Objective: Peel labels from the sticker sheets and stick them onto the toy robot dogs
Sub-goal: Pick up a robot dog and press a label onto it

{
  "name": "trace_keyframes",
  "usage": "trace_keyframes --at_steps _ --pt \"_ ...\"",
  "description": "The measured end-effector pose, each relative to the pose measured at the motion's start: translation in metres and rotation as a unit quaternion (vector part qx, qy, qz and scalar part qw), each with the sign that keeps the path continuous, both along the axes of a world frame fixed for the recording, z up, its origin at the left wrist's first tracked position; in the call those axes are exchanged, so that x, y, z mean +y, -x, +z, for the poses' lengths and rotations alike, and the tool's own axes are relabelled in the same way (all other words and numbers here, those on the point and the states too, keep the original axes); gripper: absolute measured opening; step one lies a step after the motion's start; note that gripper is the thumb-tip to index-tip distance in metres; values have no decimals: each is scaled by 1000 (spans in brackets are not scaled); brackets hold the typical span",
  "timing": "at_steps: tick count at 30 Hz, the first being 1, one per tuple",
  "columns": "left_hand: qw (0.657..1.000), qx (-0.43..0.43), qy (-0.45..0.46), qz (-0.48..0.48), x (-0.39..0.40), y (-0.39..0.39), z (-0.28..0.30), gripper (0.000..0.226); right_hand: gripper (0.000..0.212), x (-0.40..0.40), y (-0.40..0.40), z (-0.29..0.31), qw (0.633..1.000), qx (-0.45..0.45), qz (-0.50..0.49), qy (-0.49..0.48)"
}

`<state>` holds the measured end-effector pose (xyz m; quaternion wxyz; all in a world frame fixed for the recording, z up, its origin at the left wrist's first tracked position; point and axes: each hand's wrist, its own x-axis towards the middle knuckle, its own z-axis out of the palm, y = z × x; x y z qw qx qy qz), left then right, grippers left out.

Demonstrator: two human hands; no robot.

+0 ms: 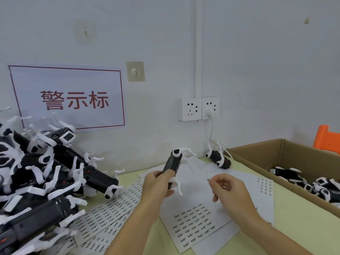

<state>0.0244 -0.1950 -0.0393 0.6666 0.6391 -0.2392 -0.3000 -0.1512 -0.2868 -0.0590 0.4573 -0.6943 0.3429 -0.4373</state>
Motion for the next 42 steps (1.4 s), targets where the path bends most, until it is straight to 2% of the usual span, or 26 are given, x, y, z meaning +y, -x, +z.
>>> trace_keyframes --at_steps 4,6,8,12,16,19,23,26,30,36,42 --pt "988 137 54 -47 -3 18 -11 21 10 -3 5 3 999 -30 13 -10" --pt "966 212 96 -113 0 26 -15 18 11 -3 8 7 998 -52 28 -3" --pt "949 245 118 -162 3 28 -18 28 12 -3 10 11 997 -64 42 14" --pt "953 182 96 -223 9 29 -19 60 11 1 14 19 994 -70 73 51" --pt "948 167 116 -244 10 28 -22 57 15 5 17 26 989 -47 101 96" --pt "940 160 135 -269 8 27 -24 70 18 5 19 31 985 -20 98 141" --pt "943 93 125 -293 7 27 -24 81 24 6 21 37 971 50 72 224" --pt "948 21 110 -299 6 27 -25 78 24 8 20 37 953 117 67 273" --pt "946 -48 97 -304 3 32 -24 78 25 8 21 33 946 151 84 274" --pt "947 -66 100 -296 -1 34 -28 74 18 9 21 33 947 170 94 256" --pt "948 -71 101 -294 -2 34 -30 70 20 9 20 28 932 210 83 283"
